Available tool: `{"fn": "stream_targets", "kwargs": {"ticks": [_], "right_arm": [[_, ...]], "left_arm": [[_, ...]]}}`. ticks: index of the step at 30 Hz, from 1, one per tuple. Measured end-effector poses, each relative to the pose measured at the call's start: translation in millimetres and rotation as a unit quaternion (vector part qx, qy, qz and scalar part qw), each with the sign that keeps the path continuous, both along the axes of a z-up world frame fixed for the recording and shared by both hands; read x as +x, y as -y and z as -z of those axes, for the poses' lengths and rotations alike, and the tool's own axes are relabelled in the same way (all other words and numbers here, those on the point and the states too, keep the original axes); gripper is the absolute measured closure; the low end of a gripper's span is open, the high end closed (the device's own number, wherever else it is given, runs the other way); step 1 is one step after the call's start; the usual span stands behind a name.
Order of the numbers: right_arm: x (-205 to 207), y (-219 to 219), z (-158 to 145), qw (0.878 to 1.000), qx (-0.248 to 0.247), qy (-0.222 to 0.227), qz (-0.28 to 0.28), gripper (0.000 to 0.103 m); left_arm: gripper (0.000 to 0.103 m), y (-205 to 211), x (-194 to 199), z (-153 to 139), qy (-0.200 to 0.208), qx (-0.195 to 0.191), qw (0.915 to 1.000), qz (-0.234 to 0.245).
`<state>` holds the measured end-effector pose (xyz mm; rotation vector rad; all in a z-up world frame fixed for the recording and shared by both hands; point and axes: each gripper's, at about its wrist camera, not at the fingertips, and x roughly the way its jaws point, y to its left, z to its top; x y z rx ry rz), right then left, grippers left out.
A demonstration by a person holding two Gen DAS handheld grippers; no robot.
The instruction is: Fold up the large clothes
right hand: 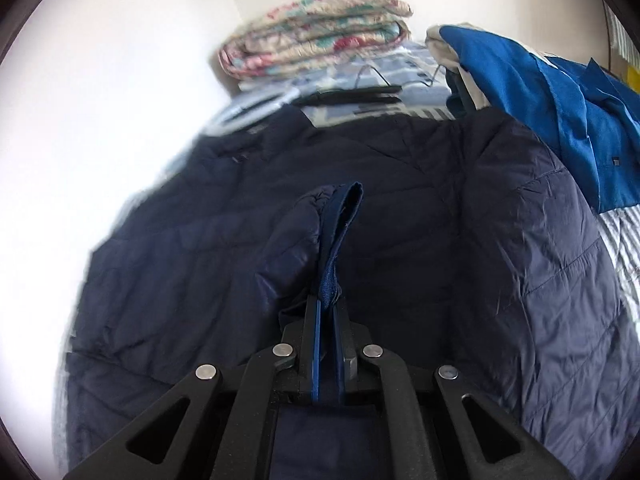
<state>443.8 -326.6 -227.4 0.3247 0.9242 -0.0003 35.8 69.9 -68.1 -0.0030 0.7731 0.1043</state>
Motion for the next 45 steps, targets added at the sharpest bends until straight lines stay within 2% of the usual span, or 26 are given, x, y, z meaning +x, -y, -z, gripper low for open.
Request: {"fn": "stream_targets", "kwargs": {"ticks": [2,3,5,10,16,18,22,28,32,37,43,44,45], "right_arm": [[5,-1,6,1.000,-0.016,-0.020,-0.006,0.096],[6,-2,7,0.999,-0.026,-0.031,-0.008,0.084],[1,2,-1,0.999,-0.040,-0.024,-0.006,0.066],[-39,24,-42,1.000,0.002,0.014,-0.017,0.060],[-124,61,-87,0.999,0.002,0.037,-0.023,0.051],[-153,78,-95,0.999,-0.004,0.038,-0.011,0.043],[-213,122,-101,0.999,-0.012,0.024,0.031,0.042],[-283,181,-88,0.994,-0.018,-0.013,0.105,0.041],[-323,208,-65,0.988,-0.002,-0.046,0.144,0.040],[-351,225,-31,0.980,0.029,-0.084,0.180,0.040],[-361,234,5,0.969,0.038,-0.129,0.206,0.040],[-361,234,7,0.969,0.041,-0.130,0.206,0.042],[-361,232,9,0.970,0.042,-0.130,0.203,0.049]], "left_arm": [[0.031,0,3,0,0.003,0.001,1.0000,-0.002],[0.031,0,5,-1,0.005,0.002,1.0000,-0.003],[0.031,-2,10,-3,0.012,0.003,0.9999,-0.003],[0.031,-4,27,-10,0.036,0.016,0.9992,0.007],[0.031,-16,69,-22,0.066,0.023,0.9975,0.007],[0.031,-17,84,-27,0.077,0.023,0.9967,0.010],[0.031,-11,113,-40,0.099,0.033,0.9942,0.028],[0.031,5,149,-56,0.124,0.040,0.9903,0.048],[0.031,21,165,-66,0.127,0.006,0.9886,0.080],[0.031,49,171,-68,0.124,-0.009,0.9858,0.113],[0.031,72,161,-42,0.093,-0.010,0.9848,0.146],[0.031,73,159,-37,0.088,-0.012,0.9850,0.148],[0.031,73,157,-30,0.080,-0.016,0.9852,0.150]]}}
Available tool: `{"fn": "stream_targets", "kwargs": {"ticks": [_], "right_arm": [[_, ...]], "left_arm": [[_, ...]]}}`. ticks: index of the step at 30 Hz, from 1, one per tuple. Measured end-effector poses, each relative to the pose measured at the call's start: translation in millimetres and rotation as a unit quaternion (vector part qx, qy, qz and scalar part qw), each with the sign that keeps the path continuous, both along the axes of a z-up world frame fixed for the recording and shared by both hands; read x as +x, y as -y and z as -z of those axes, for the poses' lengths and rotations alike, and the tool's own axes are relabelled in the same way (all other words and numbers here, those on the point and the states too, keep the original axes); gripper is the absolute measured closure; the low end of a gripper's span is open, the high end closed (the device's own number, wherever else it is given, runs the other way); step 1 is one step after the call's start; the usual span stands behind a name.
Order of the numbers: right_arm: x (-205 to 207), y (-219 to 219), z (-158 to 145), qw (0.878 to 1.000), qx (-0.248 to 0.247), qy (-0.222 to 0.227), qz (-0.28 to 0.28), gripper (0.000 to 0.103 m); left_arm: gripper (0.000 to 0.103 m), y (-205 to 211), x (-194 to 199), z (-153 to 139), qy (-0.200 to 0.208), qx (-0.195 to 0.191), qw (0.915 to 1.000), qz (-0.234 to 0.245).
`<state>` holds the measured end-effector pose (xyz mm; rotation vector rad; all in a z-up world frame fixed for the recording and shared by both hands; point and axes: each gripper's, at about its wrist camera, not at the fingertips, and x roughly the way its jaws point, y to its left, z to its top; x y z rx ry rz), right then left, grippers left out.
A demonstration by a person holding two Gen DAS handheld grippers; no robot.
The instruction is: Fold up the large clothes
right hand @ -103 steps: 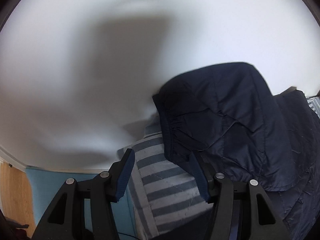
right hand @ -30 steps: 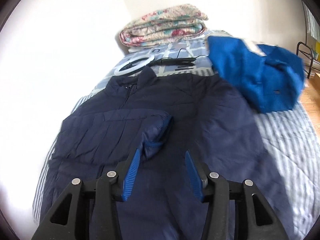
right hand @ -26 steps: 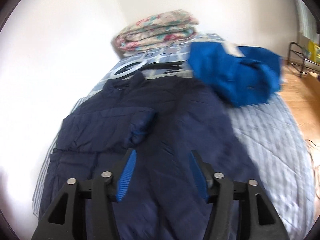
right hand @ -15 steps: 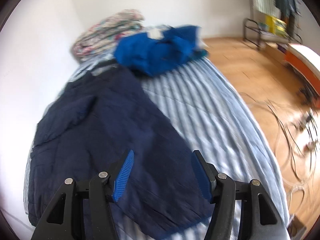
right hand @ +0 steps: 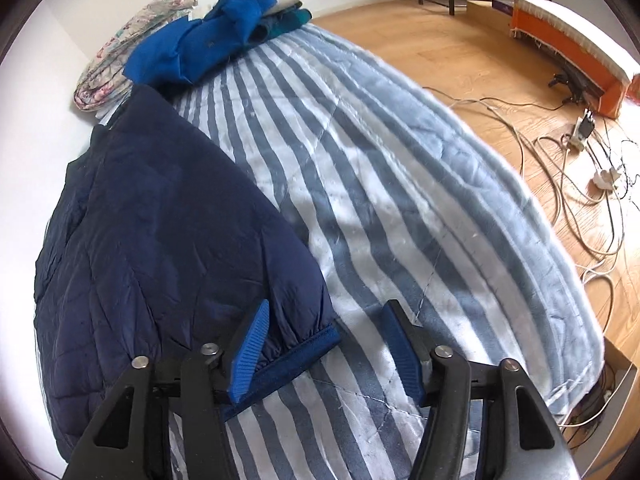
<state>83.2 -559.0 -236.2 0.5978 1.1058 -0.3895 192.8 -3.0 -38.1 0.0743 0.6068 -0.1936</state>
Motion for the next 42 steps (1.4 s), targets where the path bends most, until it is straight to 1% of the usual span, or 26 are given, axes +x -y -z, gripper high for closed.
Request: {"fn": "stream_targets", "kwargs": {"ticks": [1,2,3,4,5,8,11,14,16,19,20,22,24,27,30,32,34,35,37,40,42], "right_arm": [[1,-2,0,1.000,-0.001,0.001,-0.008,0.056],[2,-4,0,1.000,0.002,0.001,-0.017,0.074],[5,-7,-2,1.000,0.008,0.001,-0.029,0.084],[7,-10,-6,0.999,0.005,0.001,-0.037,0.088],[9,-12,-12,0.999,0.003,0.008,-0.045,0.096],[13,-15,-38,0.998,0.011,0.040,-0.053,0.099],[21,-23,-80,0.994,0.020,0.092,-0.062,0.100],[34,-38,-122,0.987,0.008,0.135,-0.083,0.100],[48,-54,-152,0.980,0.012,0.170,-0.101,0.100],[74,-84,-186,0.969,0.018,0.208,-0.132,0.100],[82,-92,-192,0.966,0.020,0.216,-0.141,0.100],[106,-118,-208,0.956,0.027,0.236,-0.170,0.100],[126,-145,-215,0.949,0.033,0.246,-0.194,0.100],[159,-189,-215,0.940,0.033,0.251,-0.228,0.100],[197,-236,-207,0.930,0.057,0.252,-0.260,0.100],[220,-267,-200,0.924,0.061,0.248,-0.283,0.100],[246,-302,-188,0.919,0.062,0.240,-0.307,0.100],[255,-311,-182,0.918,0.064,0.236,-0.313,0.100],[279,-342,-166,0.914,0.074,0.222,-0.331,0.100],[300,-375,-143,0.910,0.074,0.207,-0.353,0.100],[314,-387,-130,0.907,0.078,0.199,-0.364,0.099]], "left_arm": [[0.031,0,-1,4,-0.005,-0.002,1.0000,0.001],[0.031,-1,-1,9,-0.010,-0.004,0.9999,0.000],[0.031,-2,0,13,-0.016,-0.006,0.9999,-0.001],[0.031,-4,1,17,-0.021,-0.008,0.9997,-0.003],[0.031,-5,3,21,-0.026,-0.011,0.9996,-0.005],[0.031,-9,8,28,-0.035,-0.018,0.9992,-0.008],[0.031,-11,10,33,-0.038,-0.019,0.9990,-0.011],[0.031,-15,12,35,-0.040,-0.020,0.9989,-0.012],[0.031,-17,13,36,-0.042,-0.022,0.9988,-0.015],[0.031,-24,14,37,-0.047,-0.028,0.9983,-0.021],[0.031,-26,15,38,-0.049,-0.031,0.9981,-0.023],[0.031,-29,18,39,-0.053,-0.033,0.9976,-0.028],[0.031,-33,20,40,-0.054,-0.035,0.9974,-0.032],[0.031,-40,24,42,-0.057,-0.038,0.9969,-0.040],[0.031,-46,25,43,-0.059,-0.047,0.9965,-0.037],[0.031,-51,27,45,-0.060,-0.053,0.9961,-0.037],[0.031,-57,28,47,-0.062,-0.060,0.9956,-0.037],[0.031,-60,30,49,-0.064,-0.064,0.9952,-0.038],[0.031,-66,35,51,-0.070,-0.070,0.9942,-0.041],[0.031,-76,44,59,-0.082,-0.082,0.9921,-0.049],[0.031,-81,50,65,-0.093,-0.091,0.9902,-0.052]]}}
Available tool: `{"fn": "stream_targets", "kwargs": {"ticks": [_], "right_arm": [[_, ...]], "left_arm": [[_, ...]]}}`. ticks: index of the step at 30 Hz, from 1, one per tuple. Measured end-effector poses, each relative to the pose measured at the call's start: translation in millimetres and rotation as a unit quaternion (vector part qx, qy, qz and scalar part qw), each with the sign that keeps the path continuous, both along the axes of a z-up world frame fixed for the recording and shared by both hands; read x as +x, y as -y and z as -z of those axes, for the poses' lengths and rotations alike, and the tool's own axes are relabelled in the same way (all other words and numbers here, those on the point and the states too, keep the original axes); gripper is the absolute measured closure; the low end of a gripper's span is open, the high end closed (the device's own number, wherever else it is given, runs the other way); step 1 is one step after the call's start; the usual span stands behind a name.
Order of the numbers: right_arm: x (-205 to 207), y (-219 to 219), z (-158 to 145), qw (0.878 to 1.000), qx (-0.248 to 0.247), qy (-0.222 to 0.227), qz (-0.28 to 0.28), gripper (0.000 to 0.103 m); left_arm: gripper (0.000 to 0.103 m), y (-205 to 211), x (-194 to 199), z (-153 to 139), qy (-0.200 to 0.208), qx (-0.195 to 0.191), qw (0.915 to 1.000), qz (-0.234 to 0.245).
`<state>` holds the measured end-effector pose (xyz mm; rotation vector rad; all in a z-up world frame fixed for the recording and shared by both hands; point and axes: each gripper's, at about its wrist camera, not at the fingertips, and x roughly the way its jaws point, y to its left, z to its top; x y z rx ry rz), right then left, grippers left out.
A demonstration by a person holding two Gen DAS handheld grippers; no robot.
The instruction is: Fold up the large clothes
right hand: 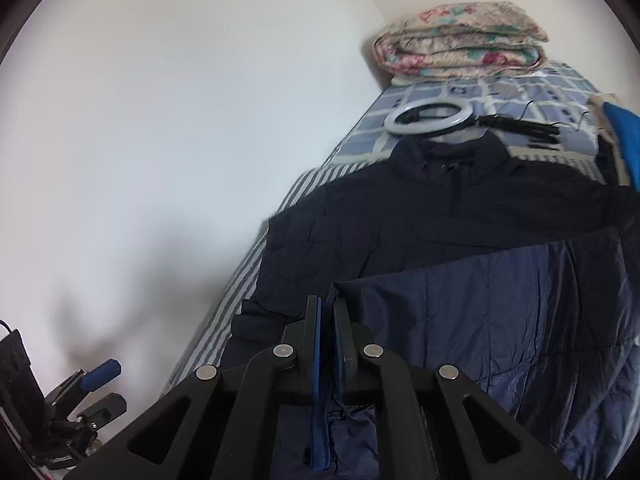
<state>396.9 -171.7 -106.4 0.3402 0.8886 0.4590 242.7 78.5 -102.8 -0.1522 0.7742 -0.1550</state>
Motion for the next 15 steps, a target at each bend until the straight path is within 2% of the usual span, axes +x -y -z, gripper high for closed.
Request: {"fn": "stream_targets", "kwargs": {"ticks": [3,4,5,8,12,15], "right_arm": [[13,-4,13,1.000,-0.009,0.000,-0.008,0.082],[13,-1,14,1.000,-0.010,0.003,-0.006,0.065],[8,0,11,1.000,-0.007,0.007,-0.003,0.060],[-9,19,-1,1.000,0.007,0.021,-0.003,0.057],[-41,53,-13,0.999,-0.029,0.039,0.012,0.053],[-67,87,-7,0.996,-0.071,0.033,0.033,0.051]], "left_arm": [[0.031,-6,11,11,-0.020,-0.019,0.9996,0.001],[0.031,-7,15,15,-0.026,-0.024,0.9994,0.002],[0.031,-7,18,18,-0.032,-0.027,0.9991,0.005],[0.031,-3,34,32,-0.052,-0.039,0.9978,0.014],[0.031,6,57,49,-0.078,-0.063,0.9945,0.029],[0.031,15,78,68,-0.113,-0.092,0.9885,0.039]]}}
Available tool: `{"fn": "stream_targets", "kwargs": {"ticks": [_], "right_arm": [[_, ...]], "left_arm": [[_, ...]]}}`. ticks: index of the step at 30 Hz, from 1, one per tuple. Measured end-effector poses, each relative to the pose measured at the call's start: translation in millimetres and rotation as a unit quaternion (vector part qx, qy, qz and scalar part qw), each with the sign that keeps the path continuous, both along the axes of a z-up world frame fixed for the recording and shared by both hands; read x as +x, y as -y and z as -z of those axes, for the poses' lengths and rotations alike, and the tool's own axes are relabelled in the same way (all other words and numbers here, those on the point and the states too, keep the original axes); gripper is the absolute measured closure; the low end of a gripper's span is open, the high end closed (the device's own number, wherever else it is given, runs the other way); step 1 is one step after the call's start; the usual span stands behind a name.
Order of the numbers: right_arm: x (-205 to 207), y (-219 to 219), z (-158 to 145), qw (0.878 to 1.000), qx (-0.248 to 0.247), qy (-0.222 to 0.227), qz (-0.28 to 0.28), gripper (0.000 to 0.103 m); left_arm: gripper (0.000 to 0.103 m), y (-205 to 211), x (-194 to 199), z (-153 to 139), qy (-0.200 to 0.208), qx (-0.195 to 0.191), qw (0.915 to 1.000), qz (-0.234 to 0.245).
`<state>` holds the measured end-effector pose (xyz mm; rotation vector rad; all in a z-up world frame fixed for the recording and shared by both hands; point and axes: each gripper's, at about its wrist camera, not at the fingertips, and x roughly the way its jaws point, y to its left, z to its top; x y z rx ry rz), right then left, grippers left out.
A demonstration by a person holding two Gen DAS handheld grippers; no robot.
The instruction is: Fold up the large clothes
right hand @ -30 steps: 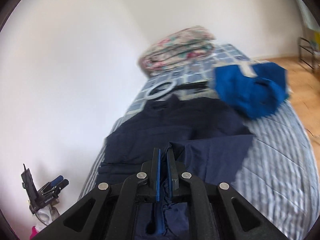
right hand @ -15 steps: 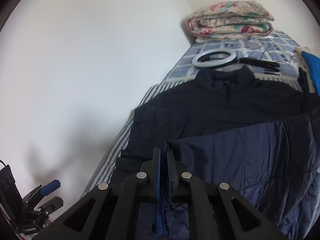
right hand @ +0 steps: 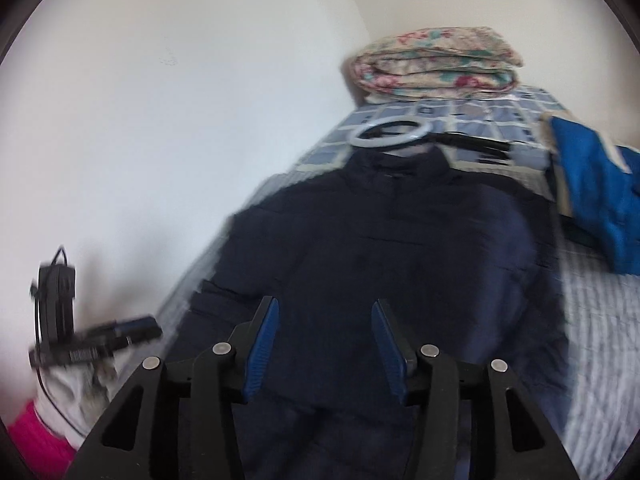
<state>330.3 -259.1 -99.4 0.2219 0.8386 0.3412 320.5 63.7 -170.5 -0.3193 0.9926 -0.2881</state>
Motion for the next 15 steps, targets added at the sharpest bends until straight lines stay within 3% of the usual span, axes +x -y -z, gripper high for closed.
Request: {"fn": "stream_targets", "kwargs": {"ticks": [5,9,13,14,15], "right_arm": [[-32,68,33,0.996,-0.053,-0.038,0.059,0.048],[-47,126,68,0.987,-0.027,-0.085,0.131,0.047],[-57,148,90,0.982,-0.020,-0.105,0.155,0.047],[-56,148,95,0.982,-0.022,-0.107,0.154,0.047],[-55,146,98,0.982,-0.025,-0.109,0.151,0.047]], "left_arm": [[0.031,28,31,31,-0.044,-0.010,0.9988,0.020],[0.031,53,48,52,-0.065,0.010,0.9972,0.036],[0.033,67,60,68,-0.077,0.026,0.9963,0.030],[0.049,68,62,70,-0.079,0.032,0.9960,0.027],[0.072,71,65,74,-0.083,0.036,0.9956,0.026]]}}
